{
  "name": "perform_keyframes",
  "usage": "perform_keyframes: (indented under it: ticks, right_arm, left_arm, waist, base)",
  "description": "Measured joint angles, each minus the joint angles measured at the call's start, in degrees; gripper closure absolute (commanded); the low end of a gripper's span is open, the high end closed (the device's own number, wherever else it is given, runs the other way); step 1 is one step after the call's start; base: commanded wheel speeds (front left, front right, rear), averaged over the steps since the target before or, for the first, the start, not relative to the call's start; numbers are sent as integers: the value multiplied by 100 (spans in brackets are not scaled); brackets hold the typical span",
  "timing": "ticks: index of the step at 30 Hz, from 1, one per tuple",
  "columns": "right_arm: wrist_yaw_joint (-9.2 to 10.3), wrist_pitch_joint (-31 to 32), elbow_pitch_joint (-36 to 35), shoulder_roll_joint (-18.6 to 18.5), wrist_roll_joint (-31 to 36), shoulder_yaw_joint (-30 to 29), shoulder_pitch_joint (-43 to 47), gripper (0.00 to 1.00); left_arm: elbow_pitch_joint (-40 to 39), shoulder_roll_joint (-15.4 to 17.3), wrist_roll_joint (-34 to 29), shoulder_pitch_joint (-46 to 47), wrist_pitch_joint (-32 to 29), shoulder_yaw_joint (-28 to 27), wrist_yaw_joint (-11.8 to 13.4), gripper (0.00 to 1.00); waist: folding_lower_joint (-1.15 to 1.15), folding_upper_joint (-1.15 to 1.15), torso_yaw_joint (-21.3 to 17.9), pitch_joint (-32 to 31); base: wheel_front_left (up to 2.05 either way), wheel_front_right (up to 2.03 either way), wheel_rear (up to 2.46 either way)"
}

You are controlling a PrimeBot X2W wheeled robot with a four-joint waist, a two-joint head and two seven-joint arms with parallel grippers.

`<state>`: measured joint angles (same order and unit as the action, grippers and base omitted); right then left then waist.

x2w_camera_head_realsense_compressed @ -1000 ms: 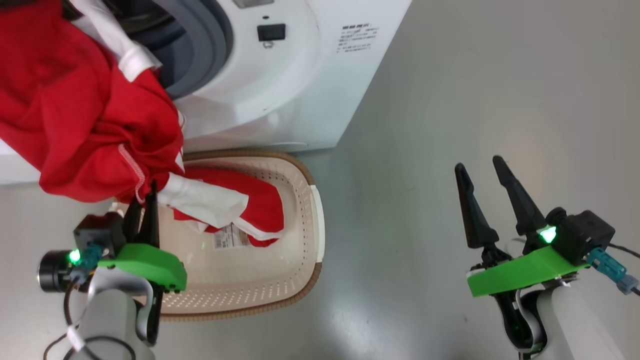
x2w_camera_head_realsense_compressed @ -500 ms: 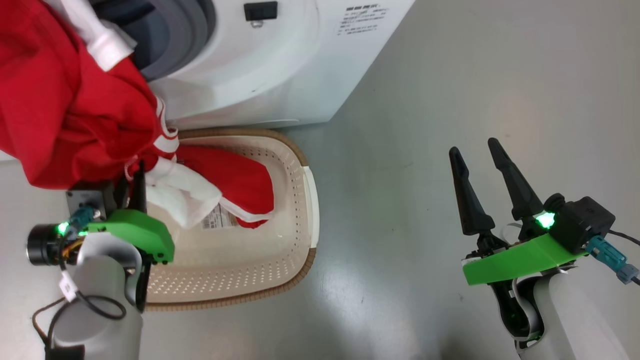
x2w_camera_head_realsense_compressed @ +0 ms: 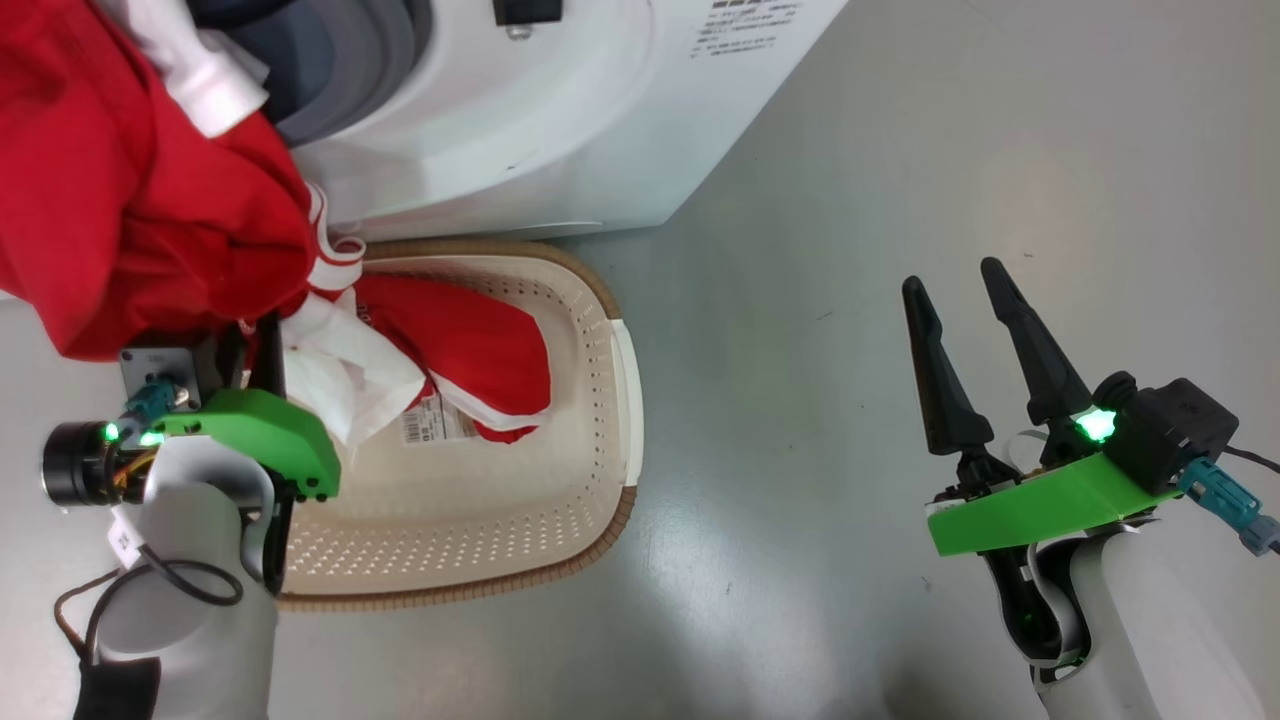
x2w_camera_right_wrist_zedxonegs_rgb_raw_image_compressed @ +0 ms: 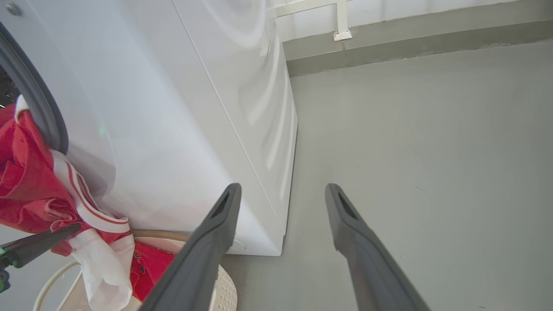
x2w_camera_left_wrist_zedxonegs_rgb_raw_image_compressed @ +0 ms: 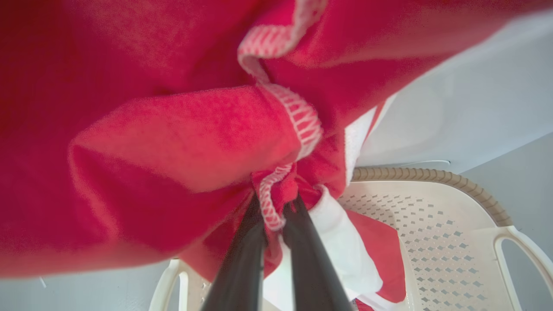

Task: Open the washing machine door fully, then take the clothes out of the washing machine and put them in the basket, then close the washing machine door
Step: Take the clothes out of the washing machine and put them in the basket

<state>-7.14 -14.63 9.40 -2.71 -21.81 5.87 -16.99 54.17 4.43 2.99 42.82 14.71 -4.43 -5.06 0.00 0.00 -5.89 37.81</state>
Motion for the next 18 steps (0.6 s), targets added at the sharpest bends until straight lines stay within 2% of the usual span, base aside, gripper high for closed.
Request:
perform_keyframes:
  ticks: [1,18]
  right_arm:
    - [0,0,4,0,0,-4,0,0]
    - [0,0,86,-9,36,-90,6,0]
  left_arm:
    - [-4,0,0,-1,0,0,0,0]
    - [-1014,-171,69,-541,0,-10,-97,0]
  waist:
    - [0,0,8,-10]
    - [0,0,264,-358]
  base:
    - [0,0,0]
    - [0,0,0]
